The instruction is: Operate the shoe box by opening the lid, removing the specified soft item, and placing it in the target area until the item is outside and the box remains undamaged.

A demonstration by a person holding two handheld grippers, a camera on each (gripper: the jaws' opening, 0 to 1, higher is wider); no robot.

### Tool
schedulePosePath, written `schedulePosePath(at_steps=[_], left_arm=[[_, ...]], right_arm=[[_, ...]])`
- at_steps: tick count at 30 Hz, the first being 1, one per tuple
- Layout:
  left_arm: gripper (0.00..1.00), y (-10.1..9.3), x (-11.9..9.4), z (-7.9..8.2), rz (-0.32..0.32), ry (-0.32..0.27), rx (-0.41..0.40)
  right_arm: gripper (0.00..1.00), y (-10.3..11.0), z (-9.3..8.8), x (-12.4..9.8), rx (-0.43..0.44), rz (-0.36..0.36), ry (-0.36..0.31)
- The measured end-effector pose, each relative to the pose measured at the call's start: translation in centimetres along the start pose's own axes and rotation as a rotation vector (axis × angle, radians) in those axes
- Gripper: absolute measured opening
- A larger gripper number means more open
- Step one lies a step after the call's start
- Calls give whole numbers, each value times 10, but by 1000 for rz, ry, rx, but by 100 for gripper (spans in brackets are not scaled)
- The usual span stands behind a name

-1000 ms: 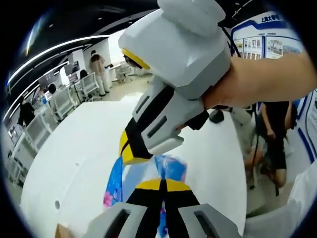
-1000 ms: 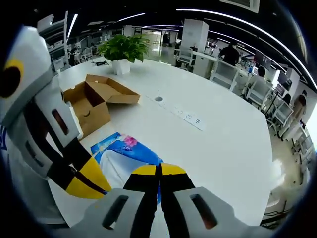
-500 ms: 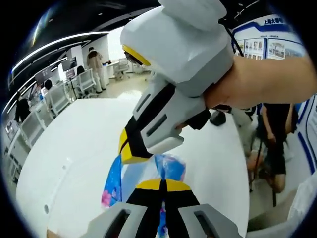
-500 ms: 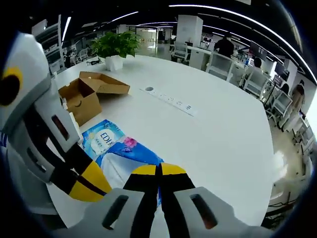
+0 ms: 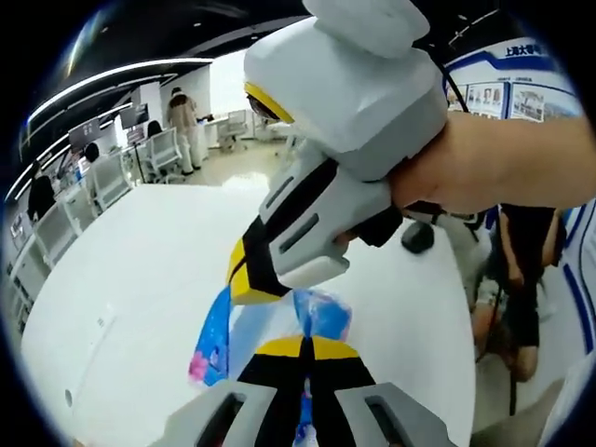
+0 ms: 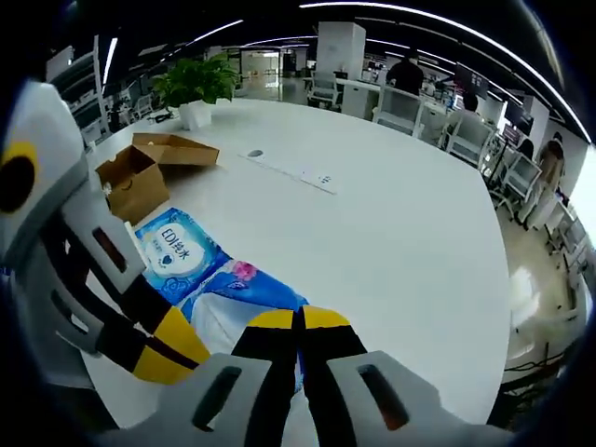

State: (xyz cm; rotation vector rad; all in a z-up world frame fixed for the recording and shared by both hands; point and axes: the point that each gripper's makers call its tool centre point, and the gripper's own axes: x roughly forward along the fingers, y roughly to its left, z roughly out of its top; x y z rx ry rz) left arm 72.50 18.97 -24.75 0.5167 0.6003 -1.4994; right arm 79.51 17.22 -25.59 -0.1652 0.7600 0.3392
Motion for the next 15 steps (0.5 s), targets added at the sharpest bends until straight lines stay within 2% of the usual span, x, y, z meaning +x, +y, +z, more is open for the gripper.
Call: schedulePosePath(at_steps=[10, 12, 15], left_arm=[[0, -2, 19, -5, -29, 4, -51], [0, -1, 22, -8, -27, 11, -55], [0, -1, 28, -13, -31, 15, -76]], right_arm=[[0, -10, -14, 9, 20, 0, 17], [0, -5, -18, 6, 21, -2, 21], [0, -15, -21, 15, 29, -2, 26]])
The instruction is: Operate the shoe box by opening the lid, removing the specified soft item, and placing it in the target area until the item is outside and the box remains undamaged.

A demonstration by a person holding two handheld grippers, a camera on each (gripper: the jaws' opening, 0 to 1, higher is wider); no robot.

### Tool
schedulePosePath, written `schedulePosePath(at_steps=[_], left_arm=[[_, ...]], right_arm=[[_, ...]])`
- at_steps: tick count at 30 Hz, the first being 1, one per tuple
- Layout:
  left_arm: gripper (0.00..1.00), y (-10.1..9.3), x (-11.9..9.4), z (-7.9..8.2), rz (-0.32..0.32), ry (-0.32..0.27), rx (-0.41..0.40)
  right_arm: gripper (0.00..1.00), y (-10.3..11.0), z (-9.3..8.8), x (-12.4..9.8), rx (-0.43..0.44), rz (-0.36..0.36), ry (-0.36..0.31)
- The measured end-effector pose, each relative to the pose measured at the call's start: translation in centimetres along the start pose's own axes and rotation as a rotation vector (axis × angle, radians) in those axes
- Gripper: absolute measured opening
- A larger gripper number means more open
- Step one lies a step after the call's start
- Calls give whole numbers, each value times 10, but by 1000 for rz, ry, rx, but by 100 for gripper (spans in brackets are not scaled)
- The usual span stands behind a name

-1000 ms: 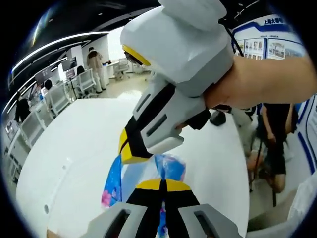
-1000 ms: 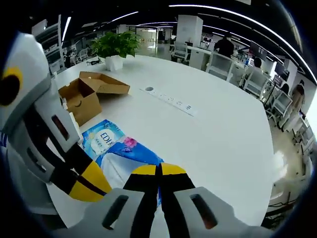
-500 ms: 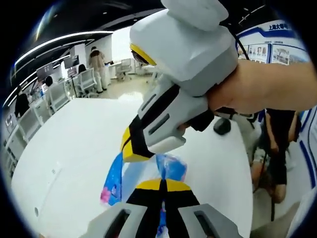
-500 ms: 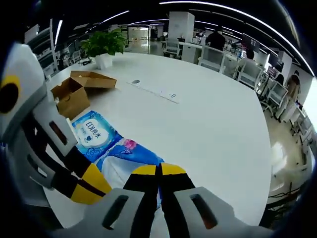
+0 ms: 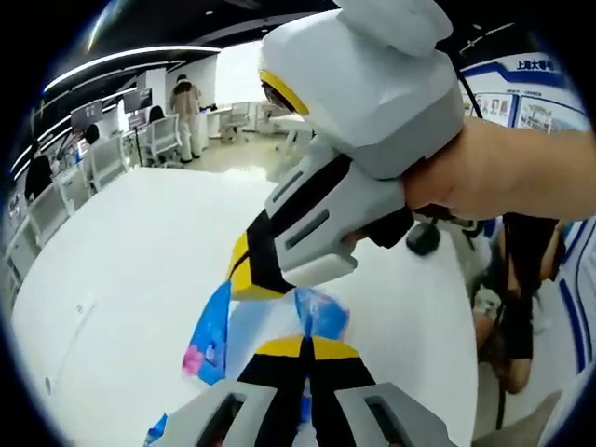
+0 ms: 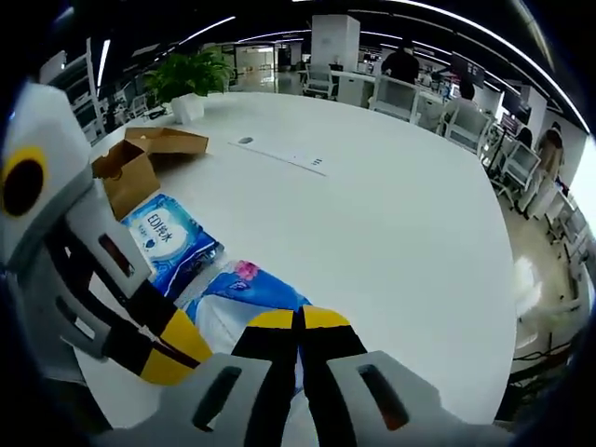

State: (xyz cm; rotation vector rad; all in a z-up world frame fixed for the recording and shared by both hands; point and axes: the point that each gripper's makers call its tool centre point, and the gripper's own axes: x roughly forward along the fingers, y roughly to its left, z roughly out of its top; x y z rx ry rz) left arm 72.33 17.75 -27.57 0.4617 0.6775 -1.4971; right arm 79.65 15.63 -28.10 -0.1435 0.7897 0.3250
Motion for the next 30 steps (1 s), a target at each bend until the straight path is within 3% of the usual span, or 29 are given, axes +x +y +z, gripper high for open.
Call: schedulePosePath(at_steps=[16, 25, 30], left_arm=[[0, 4, 22, -11, -14, 22, -53], [0, 4, 23, -10, -12, 11, -84], [6, 4, 22, -12, -10, 18, -93]], right_arm=[[0, -8, -16, 16, 14, 6, 33], [0, -6, -16, 17, 18, 5, 36], [1, -5, -18, 16, 39, 4, 47]])
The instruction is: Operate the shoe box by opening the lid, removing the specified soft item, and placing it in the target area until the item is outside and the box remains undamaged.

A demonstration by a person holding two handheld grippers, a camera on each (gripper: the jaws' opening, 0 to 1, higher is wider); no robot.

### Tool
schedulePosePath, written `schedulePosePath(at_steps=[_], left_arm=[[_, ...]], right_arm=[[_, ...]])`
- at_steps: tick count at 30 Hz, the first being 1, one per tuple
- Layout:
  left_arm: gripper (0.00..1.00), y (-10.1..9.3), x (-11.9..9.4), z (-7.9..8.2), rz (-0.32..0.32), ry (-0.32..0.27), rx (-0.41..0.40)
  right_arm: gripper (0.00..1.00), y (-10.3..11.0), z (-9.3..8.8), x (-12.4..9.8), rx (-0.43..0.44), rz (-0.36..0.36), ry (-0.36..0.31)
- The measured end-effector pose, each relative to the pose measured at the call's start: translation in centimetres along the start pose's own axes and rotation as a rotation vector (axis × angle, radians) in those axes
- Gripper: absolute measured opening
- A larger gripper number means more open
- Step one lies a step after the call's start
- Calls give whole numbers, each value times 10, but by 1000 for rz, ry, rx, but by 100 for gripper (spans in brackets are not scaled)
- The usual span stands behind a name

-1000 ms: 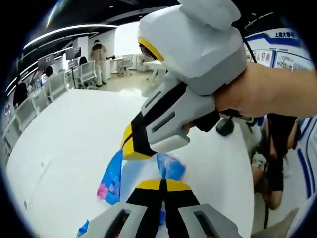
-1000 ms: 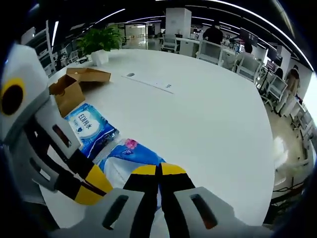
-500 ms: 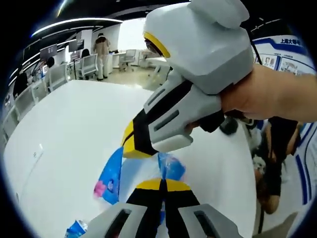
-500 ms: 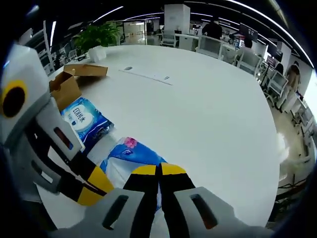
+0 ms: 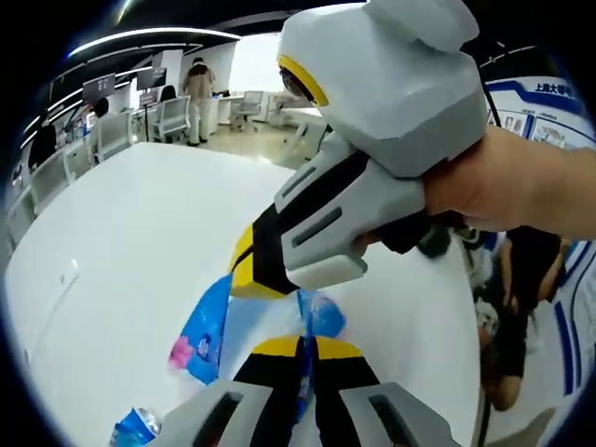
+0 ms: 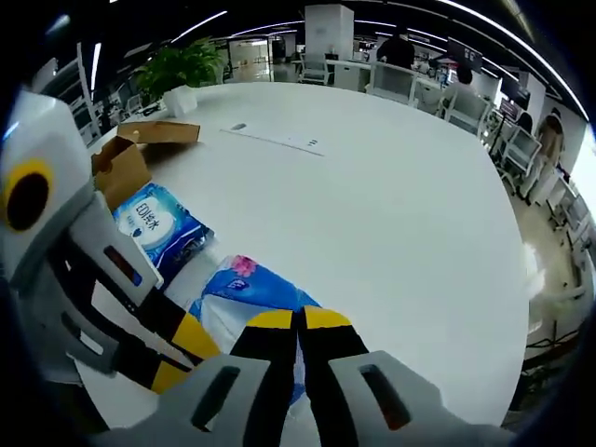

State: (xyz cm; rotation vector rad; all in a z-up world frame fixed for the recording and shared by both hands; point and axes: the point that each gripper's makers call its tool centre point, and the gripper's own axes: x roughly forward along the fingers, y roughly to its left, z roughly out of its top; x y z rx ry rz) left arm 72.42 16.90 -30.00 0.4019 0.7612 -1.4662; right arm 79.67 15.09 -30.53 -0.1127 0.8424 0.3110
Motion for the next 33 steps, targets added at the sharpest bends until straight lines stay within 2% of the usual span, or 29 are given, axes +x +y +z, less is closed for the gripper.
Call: schedulePosePath(at_steps=[5, 20, 27, 31, 33], left_arm=[[11, -1, -2, -1, 3, 1, 10], [16, -3, -15, 4, 23, -8, 27], [18, -5, -22, 7, 33, -14, 41], [20, -8, -27, 9, 33, -18, 46], [20, -11, -31, 10, 31, -18, 51]], right_arm=[[6, 4, -2, -3, 5, 1, 5], [14, 4, 4, -12, -3, -4, 6], [18, 10, 7, -26, -6, -12, 2], [20, 6, 10, -27, -6, -14, 1], [20, 12, 9, -36, -5, -20, -3]])
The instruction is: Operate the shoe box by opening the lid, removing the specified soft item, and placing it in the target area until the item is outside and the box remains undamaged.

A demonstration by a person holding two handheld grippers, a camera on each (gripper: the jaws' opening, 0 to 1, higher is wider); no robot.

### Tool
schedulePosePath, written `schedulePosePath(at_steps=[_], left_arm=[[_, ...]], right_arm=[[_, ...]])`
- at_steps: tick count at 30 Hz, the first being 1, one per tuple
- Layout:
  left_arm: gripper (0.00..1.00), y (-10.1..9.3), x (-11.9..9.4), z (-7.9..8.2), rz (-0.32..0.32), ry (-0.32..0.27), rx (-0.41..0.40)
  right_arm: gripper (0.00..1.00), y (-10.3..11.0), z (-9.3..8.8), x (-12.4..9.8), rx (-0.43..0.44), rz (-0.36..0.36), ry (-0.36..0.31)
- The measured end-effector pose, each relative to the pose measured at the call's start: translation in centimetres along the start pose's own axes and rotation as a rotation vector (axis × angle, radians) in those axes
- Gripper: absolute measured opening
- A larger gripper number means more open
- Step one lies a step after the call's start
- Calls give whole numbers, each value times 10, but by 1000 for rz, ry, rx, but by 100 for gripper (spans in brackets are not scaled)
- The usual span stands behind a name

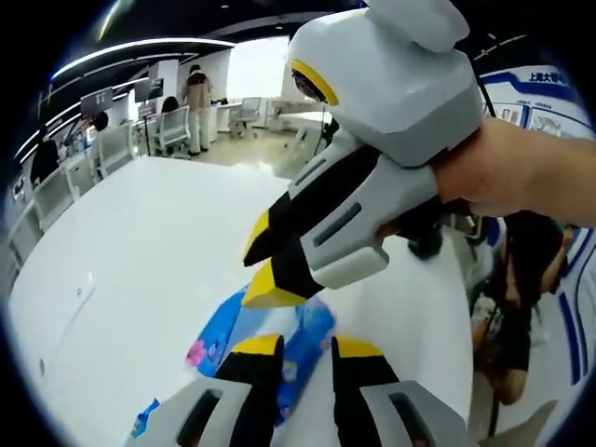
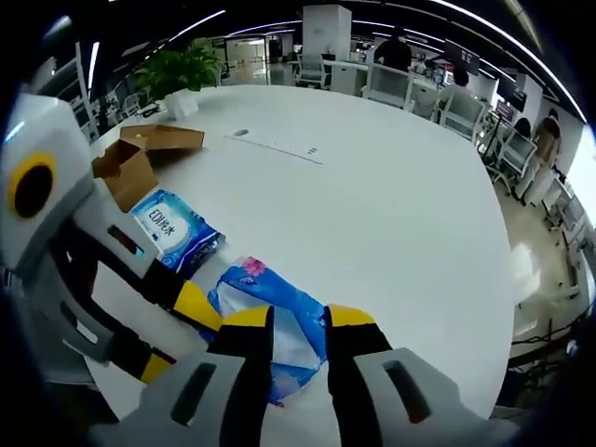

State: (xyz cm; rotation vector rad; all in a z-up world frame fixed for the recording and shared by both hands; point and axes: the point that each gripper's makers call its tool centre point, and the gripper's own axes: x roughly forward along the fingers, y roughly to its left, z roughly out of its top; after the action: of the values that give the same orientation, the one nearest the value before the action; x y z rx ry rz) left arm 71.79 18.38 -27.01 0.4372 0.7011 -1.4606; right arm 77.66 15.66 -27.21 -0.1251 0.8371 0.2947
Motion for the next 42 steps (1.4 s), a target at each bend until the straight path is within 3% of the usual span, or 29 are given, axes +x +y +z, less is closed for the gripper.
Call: schedulePosePath(at_steps=[13, 23, 36, 42], left_arm=[[27, -13, -15, 0, -8, 9, 15], [32, -8, -33, -2, 10, -2, 30], [36, -4, -76, -15, 47, -24, 30], [40, -3, -97, -21, 56, -40, 17]], right_arm=[[29, 8, -2, -17, 13, -4, 9], [36, 17, -2, -28, 16, 1, 19], [49, 38, 4, -43, 12, -8, 15], [52, 58, 10, -52, 0, -8, 17]])
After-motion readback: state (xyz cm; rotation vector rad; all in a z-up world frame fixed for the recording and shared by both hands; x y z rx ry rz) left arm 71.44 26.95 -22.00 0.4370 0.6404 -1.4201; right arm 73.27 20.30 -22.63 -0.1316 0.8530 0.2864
